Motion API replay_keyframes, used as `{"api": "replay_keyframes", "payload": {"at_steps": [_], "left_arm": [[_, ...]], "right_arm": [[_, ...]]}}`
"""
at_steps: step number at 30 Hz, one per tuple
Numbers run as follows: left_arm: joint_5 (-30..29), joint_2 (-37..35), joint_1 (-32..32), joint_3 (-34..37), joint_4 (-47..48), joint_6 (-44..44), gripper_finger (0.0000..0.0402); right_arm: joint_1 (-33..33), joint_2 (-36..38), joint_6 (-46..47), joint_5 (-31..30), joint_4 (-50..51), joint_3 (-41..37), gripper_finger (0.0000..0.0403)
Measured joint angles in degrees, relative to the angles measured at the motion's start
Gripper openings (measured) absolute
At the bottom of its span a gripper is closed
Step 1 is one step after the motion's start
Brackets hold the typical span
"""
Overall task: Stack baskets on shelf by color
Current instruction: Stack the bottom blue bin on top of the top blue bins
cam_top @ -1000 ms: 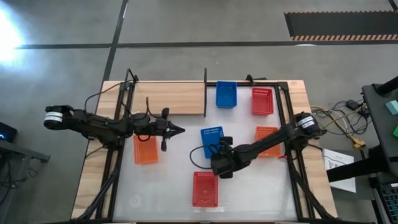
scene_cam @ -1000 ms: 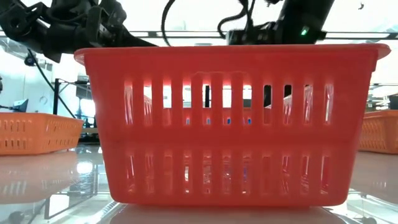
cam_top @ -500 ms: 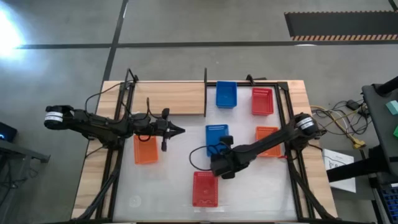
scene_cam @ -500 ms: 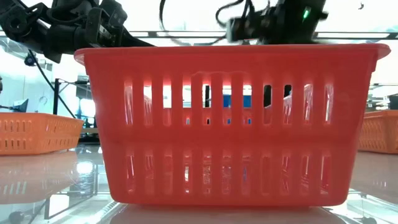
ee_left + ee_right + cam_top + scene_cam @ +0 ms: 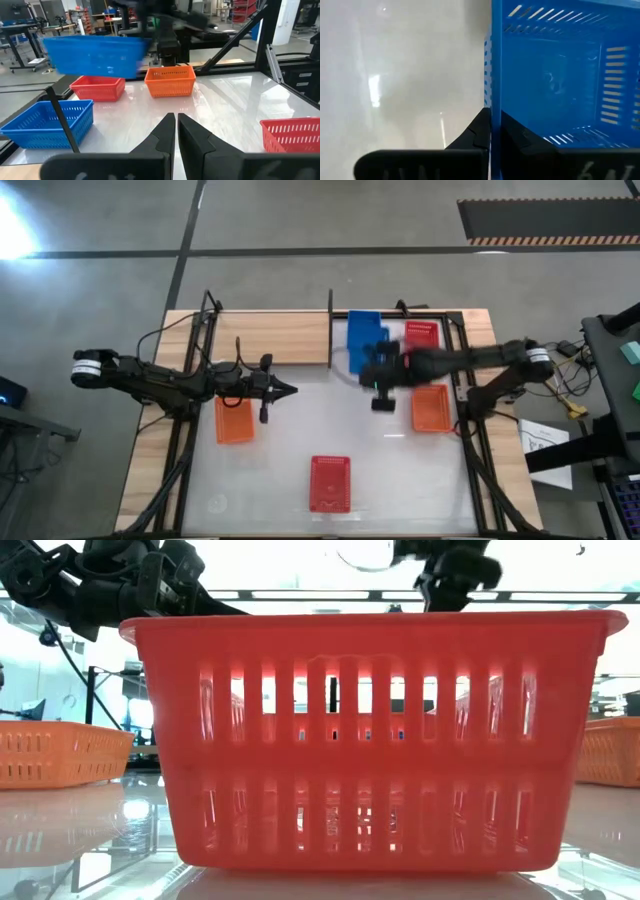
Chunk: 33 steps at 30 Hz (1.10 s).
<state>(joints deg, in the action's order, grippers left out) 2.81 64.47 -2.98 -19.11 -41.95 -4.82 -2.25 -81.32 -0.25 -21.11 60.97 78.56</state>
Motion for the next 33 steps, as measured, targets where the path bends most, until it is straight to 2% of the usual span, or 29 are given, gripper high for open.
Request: {"api": "replay_keyframes", "payload": {"at_steps": [6,12,17,33], "left_arm": [[0.0,0.0,0.0,0.0,-0.1,0.0,0.0004],[0.0,0.0,0.0,0.0,-0.7,0.0,0.0004],[0.0,0.0,0.0,0.0,-1.0,0.1,0.0004],[0.0,-0.4,0.0,0.0,-1.1,0.0,0.0004]], "right_arm": [[16.9,0.2,-12.7,12.1,-3.1,-0.1,0.0008],[25.6,-1.8,-21.1,17.8,-6.7,-0.1,0.0008],[28.8,-5.3,-24.6,20.6,-7.5,-0.1,0.0008],[31.6,-15.1,-26.8,19.6,-9.5,-0.1,0.0008]]}}
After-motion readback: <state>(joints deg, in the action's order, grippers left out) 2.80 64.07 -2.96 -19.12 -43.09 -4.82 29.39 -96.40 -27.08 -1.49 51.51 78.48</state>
